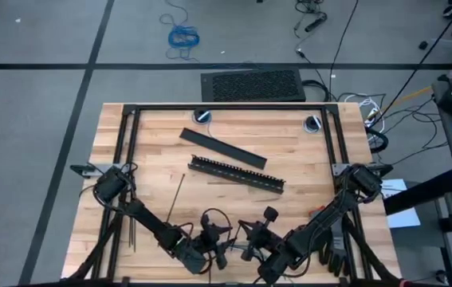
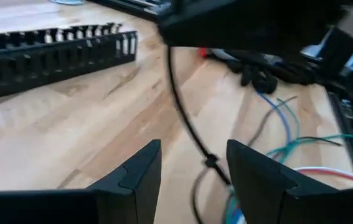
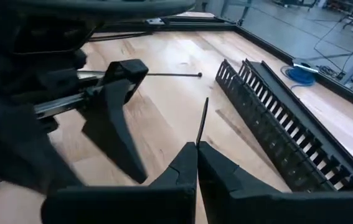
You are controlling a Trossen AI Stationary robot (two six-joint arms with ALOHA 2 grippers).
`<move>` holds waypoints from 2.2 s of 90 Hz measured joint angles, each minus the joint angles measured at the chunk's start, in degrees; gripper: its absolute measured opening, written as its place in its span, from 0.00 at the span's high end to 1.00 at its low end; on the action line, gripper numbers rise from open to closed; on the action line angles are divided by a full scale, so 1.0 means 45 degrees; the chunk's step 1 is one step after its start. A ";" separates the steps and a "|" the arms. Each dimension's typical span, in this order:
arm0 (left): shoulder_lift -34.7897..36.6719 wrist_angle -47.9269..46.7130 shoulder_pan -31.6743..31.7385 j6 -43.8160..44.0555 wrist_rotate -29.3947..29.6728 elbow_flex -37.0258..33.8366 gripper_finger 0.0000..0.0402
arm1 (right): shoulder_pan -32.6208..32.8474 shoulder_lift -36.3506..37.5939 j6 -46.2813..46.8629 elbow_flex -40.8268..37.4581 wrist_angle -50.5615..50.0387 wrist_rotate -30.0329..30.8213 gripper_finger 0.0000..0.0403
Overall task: Ziptie cables
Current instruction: Wrap the cable wires with the black zip tie
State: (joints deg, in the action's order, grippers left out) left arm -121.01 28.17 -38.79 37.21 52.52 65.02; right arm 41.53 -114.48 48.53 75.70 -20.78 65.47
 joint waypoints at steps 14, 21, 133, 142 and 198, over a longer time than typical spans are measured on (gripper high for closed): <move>0.0000 -0.0054 0.0216 0.0005 -0.0001 0.0029 0.56 | -0.0143 0.0000 -0.0598 0.0000 0.0569 -0.0201 1.00; 0.0000 -0.0054 0.0304 0.0010 -0.0014 0.0032 0.56 | -0.0143 0.0000 -0.1057 0.0000 0.0965 -0.0203 1.00; -0.0010 -0.0381 0.0380 -0.0777 -0.0133 0.0056 0.96 | -0.0143 0.0573 -0.2616 -0.0005 0.1248 0.0609 1.00; -0.0003 -0.0373 0.0380 -0.0777 -0.0132 0.0071 0.96 | -0.0143 0.0893 -0.3018 -0.0005 0.1248 0.0870 1.00; -0.0179 -0.0509 0.0297 -0.0667 -0.0961 0.0002 0.96 | -0.0371 0.2726 -0.5604 0.0044 0.1206 0.2776 1.00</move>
State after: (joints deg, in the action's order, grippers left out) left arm -121.82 25.88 -37.45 34.21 48.19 65.03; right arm 39.86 -102.21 23.31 75.90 -15.35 77.96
